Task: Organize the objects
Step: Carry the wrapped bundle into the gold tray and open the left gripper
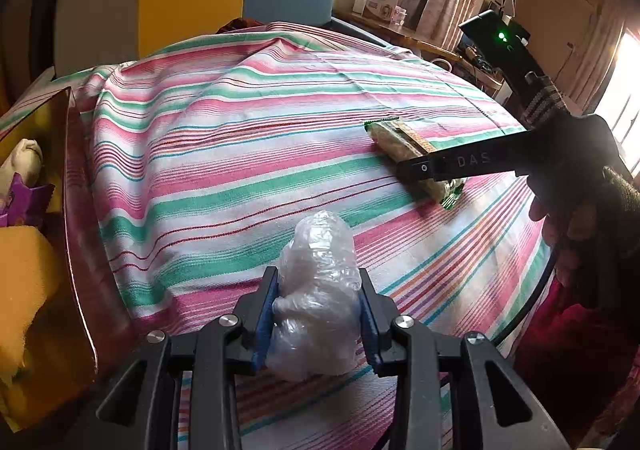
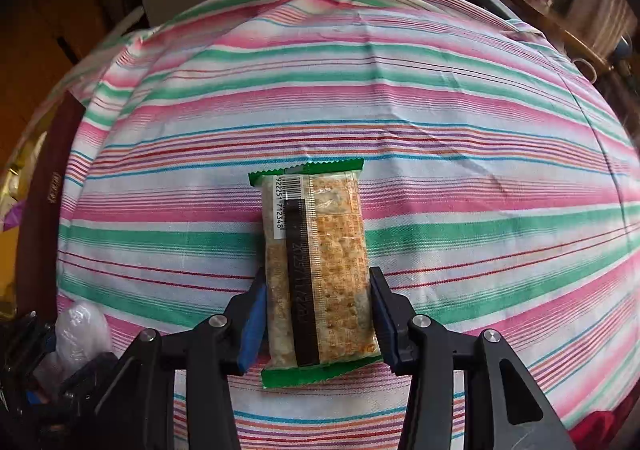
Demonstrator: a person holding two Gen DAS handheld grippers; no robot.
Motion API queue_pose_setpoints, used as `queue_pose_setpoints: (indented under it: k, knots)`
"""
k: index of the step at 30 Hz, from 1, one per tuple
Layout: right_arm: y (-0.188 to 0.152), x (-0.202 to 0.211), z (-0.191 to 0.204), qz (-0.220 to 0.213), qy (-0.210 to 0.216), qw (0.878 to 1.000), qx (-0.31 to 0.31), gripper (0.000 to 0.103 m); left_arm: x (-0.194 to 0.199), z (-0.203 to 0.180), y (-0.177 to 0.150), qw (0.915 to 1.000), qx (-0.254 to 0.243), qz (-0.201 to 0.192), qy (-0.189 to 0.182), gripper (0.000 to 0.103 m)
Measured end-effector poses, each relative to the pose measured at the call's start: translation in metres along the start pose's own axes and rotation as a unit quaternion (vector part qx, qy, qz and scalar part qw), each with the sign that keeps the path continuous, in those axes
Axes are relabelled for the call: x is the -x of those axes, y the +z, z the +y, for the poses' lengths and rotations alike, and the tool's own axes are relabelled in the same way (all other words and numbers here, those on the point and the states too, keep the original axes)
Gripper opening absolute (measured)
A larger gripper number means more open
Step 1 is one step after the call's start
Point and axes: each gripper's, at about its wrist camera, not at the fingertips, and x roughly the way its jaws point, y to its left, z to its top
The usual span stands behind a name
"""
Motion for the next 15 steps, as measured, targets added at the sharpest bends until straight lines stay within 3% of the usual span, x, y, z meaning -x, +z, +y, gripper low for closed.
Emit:
queue_pose_setpoints:
  k: [11, 15]
  knots:
    - [-0.002, -0.003, 0.007, -0.014, -0.008, 1.000, 0.020, 0.051, 0.004, -0.013, 0.001, 0.9986, -0.030, 0.002, 0.043, 0.036]
    - [0.003, -0.007, 0.006, -0.016, -0.011, 0.999, 0.026, 0.051, 0.025, -0.024, 0.008, 0.9970, -0.051, -0.028, 0.051, 0.036]
